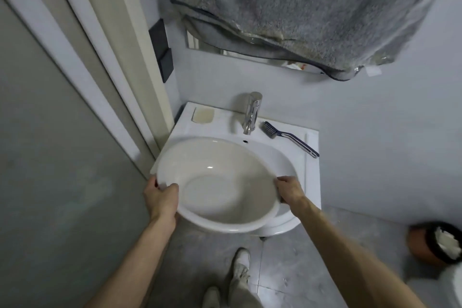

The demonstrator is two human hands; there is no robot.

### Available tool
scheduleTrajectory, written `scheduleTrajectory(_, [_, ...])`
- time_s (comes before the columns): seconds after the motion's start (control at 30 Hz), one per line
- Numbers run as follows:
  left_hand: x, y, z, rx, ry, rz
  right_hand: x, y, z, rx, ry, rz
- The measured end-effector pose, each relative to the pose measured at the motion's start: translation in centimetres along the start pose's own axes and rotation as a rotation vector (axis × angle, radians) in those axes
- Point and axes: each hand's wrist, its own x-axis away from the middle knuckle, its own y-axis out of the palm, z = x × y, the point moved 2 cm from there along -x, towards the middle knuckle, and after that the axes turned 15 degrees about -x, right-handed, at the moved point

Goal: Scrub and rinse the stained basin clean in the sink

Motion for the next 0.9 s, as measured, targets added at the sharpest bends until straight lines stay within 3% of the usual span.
scheduleTrajectory(0.27, [-6.7,5.3,-2.5,-0.455,-0.063,-0.277,-1.1,-2.4,-1.3,-0.056,-0.005,0.077])
scheduleTrajectory(0.33, [-7.9,6.5,-2.2,-0.505,-0.055,-0.329,-1.9,-2.4,-1.8,-0.079,0.030,0.054])
scheduleTrajectory(0.6, [-9.8,9.3,-3.6,-0.710,-0.022,-0.284,-4.3,-1.3,-1.1,-0.113,0.178,-0.038])
scheduleTrajectory(0.8, [-11.4,9.4,-4.8,-0.762,-0.014,-0.451,-4.8,-1.7,-0.5,-0.085,0.263,-0.096])
scheduleTrajectory(0.9, [-11.5,9.0,-3.4,-0.848,-0.008,-0.533,-4.3,-1.1,-1.4,0.065,0.290,-0.081])
